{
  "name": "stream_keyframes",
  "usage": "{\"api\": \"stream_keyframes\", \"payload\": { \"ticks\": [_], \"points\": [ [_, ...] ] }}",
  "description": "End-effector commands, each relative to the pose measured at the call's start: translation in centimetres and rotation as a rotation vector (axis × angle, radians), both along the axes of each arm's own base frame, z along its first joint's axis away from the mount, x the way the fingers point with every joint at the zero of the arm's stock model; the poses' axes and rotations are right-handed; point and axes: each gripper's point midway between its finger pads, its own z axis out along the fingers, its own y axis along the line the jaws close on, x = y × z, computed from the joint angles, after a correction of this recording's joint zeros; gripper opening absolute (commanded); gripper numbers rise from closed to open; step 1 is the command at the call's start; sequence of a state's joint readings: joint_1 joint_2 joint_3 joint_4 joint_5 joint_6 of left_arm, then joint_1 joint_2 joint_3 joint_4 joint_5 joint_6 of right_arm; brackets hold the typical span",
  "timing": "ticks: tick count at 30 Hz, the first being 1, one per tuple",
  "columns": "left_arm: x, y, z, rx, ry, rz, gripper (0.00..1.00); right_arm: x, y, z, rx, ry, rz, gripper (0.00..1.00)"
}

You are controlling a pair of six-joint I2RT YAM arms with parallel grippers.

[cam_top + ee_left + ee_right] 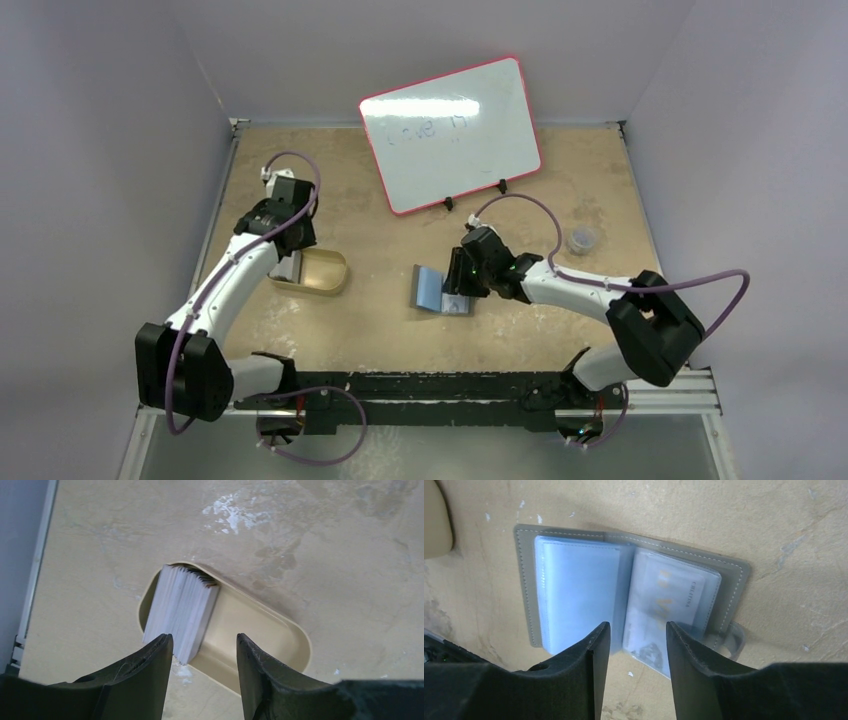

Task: Put the credit cards into the card holder
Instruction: Pick up the credit card from the storage box.

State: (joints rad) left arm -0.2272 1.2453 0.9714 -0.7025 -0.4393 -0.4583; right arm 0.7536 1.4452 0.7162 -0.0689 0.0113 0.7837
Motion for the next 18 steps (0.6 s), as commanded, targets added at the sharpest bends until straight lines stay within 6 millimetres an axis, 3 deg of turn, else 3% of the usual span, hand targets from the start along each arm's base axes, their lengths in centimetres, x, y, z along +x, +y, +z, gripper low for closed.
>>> {"api": "stream_keyframes", "payload": {
  "ticks": [1, 10, 18],
  "points": [
    [0.1, 2.6, 0.5, 0.090, -0.006, 0.023, 0.50, 1.2, 2.0, 2.1, 0.054, -0.047, 0.026, 0.49],
    [0.5, 3.8, -2.2, 0.159, 0.088, 0.022, 0.50, 1.0, 3.1, 0.9, 0.024, -0.023, 0.045, 0.50],
    [0.6, 3.8, -4.9, 0.186, 0.229, -0.026, 0.52, 0.7, 3.5, 0.7, 0.032, -0.019, 0.054, 0.50]
  ]
}}
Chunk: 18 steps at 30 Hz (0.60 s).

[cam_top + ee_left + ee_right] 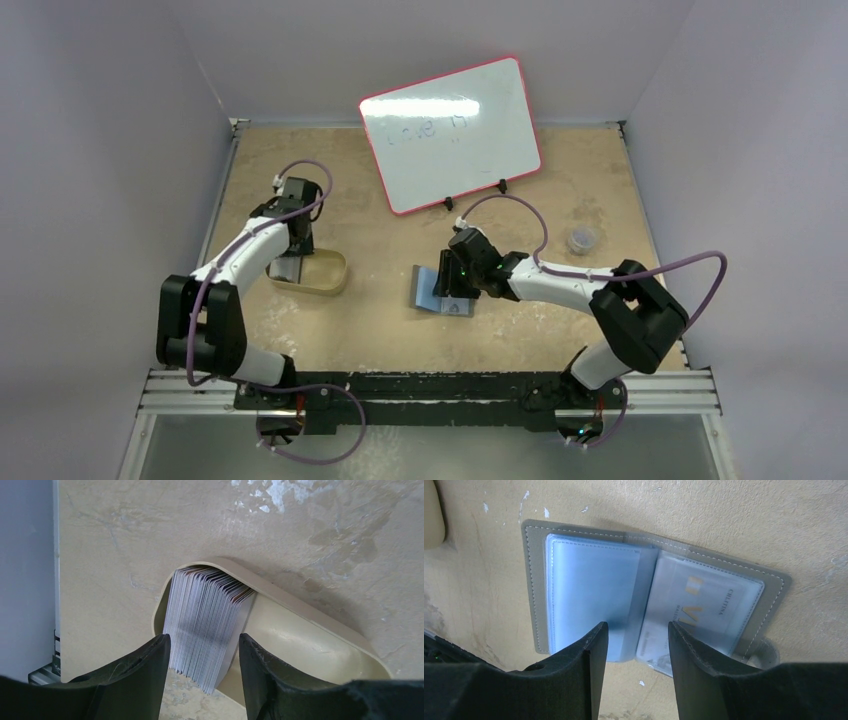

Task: Put the credit cards into the card holder
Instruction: Pick up the credit card from the storage box.

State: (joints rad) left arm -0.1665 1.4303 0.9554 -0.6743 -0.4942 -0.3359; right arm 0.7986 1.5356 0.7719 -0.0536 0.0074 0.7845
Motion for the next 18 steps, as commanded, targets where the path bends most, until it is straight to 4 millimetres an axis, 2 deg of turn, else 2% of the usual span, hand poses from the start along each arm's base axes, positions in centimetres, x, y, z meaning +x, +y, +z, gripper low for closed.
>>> {"api": "stream_keyframes", "payload": {
  "ticks": [1, 9, 18],
  "points": [
    [0.7, 0.6, -0.3, 0.044, 0.042, -0.023, 0.52, 0.9, 1.4, 1.6, 0.045, -0.035, 0.009, 0.50],
    [0.8, 1.2, -1.4, 0.091, 0.119, -0.025, 0.52, 0.9, 1.4, 1.7, 0.046, -0.040, 0.015, 0.50],
    [0.8, 1.7, -0.6, 0.122, 0.098, -0.011, 0.43, 0.8, 1.5, 1.5, 0.048, -0.037, 0.016, 0.50]
  ]
}}
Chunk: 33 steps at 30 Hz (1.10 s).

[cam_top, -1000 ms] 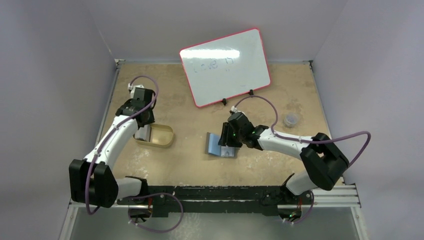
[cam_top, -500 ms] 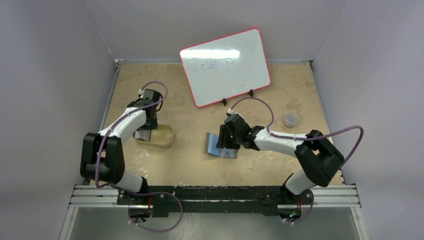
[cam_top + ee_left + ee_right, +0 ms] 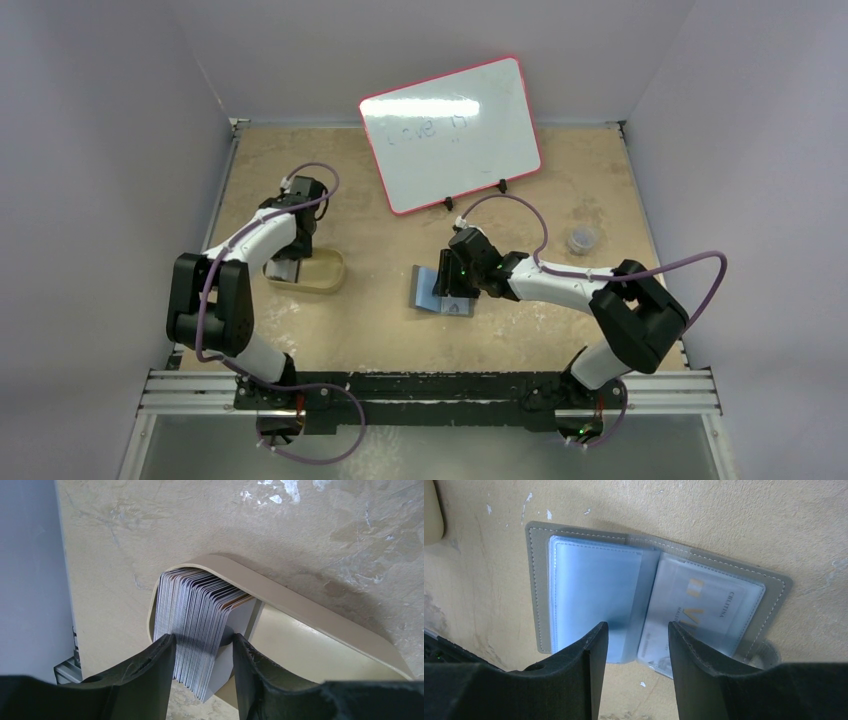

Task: Put the credit cards into the card holder
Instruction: Pick up the credit card from the storage box.

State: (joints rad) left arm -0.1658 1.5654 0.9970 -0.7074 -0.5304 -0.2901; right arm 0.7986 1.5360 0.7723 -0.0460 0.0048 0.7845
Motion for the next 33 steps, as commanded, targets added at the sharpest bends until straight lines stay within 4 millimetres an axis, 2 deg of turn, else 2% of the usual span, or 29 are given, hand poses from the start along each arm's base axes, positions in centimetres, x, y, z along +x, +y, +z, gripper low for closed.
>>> {"api": "stream_keyframes", "payload": {
  "ticks": [1, 25, 33],
  "points": [
    [0.9, 0.9, 1.8, 0.053, -0.045, 0.008, 0.42, 0.7, 1.3, 1.3, 0.040, -0.032, 0.015, 0.50],
    [1.8, 0.2, 2.9, 0.009, -0.068, -0.007, 0.20, 0.5, 1.2, 0.9, 0.039, -0.022, 0.018, 0.50],
    [1.9, -2.0, 3.0, -0.121, -0.067, -0.036, 0.08, 0.5, 1.3, 1.1, 0.043, -0.023, 0.023, 0.50]
  ]
}}
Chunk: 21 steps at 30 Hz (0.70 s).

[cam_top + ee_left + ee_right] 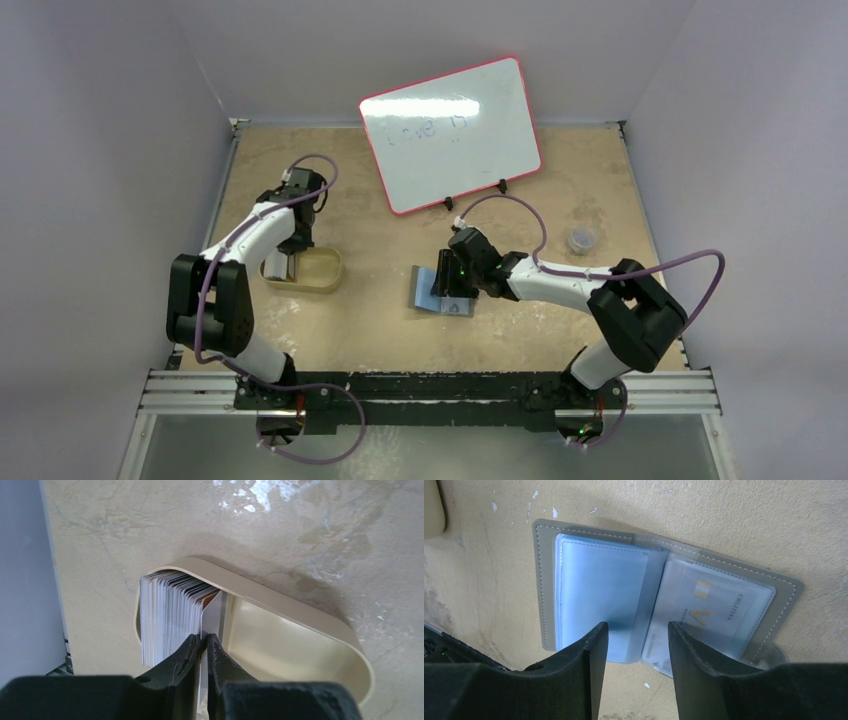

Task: Put the credit cards into the card holder
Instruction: Pick up the credit card from the storage box.

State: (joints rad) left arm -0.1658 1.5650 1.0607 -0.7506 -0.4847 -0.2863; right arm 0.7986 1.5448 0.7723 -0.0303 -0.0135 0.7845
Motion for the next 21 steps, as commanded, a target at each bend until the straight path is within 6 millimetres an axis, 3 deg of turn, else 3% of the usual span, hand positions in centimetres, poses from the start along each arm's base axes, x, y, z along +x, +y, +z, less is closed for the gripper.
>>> {"api": "stream_keyframes", "payload": {
  "ticks": [1, 4, 14, 17, 21],
  "points": [
    [1.0, -1.5, 1.9, -0.096, -0.061, -0.019, 0.07, 0.5, 0.9, 1.2, 0.029, -0.030, 0.011, 0.50],
    [0.9, -2.6, 2.4, -0.161, -0.081, -0.031, 0.00, 0.5, 0.8, 1.5, 0.027, -0.031, 0.012, 0.50],
    [0.4, -5.5, 4.8, -0.341, -0.145, -0.065, 0.00, -0.3, 1.1, 2.8, 0.065, -0.017, 0.037, 0.50],
    [0.4, -7.4, 6.0, -0.444, -0.181, -0.094, 0.00, -0.3, 1.1, 3.3, 0.077, -0.022, 0.037, 0.50],
    [0.5, -11.2, 8.0, -0.663, -0.247, -0.151, 0.00, -0.4, 1.0, 3.9, 0.087, -0.033, 0.030, 0.49]
  ]
}}
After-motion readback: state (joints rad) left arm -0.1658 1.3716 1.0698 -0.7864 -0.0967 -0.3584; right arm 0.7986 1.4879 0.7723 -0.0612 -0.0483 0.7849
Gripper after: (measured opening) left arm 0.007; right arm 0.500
